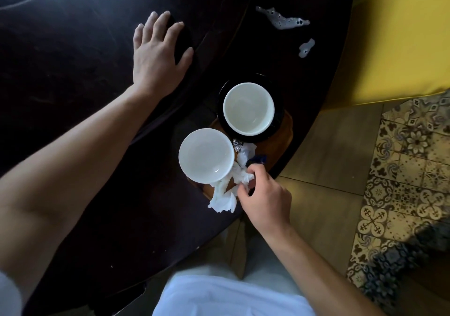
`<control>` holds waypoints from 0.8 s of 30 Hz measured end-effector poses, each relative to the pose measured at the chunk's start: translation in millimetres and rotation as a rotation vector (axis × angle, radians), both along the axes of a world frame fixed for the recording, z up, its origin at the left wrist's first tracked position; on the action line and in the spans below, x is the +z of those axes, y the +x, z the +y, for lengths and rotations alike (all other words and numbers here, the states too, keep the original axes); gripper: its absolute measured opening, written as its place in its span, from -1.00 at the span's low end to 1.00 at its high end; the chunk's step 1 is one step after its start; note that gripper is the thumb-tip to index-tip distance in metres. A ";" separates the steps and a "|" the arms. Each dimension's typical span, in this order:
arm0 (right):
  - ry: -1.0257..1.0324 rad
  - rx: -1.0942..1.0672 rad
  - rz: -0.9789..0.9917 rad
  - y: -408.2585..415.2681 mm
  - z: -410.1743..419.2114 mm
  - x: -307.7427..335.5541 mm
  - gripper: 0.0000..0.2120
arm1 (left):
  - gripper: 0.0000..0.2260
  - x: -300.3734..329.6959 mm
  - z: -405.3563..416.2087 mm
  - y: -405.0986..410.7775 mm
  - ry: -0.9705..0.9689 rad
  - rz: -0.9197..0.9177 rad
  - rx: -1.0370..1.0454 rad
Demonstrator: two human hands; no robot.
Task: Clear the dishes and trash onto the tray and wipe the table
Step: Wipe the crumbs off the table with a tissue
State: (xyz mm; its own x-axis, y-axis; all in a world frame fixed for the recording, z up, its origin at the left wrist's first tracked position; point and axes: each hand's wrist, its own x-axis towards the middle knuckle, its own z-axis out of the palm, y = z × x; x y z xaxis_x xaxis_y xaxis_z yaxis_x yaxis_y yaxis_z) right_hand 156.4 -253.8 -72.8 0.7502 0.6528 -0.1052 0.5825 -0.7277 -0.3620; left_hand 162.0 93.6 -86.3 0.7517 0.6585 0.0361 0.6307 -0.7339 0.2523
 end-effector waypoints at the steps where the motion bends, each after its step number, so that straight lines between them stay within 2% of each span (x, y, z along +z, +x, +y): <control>1: 0.022 -0.011 0.016 -0.5 -0.9 1.9 -0.68 | -0.43 -0.2 0.4 0.4 -0.001 -0.002 0.001; 6: 0.065 -0.029 0.105 4.2 -8.0 11.0 -0.71 | -0.43 -1.8 1.2 2.5 -0.004 -0.008 0.005; 12: 0.117 -0.033 0.110 15.5 -8.4 21.1 -0.80 | -0.43 -2.9 1.8 2.9 -0.009 -0.007 0.004; 24: 0.382 -0.155 0.165 48.2 5.6 79.5 -0.79 | -0.45 -0.5 -0.5 2.1 -0.034 -0.047 0.006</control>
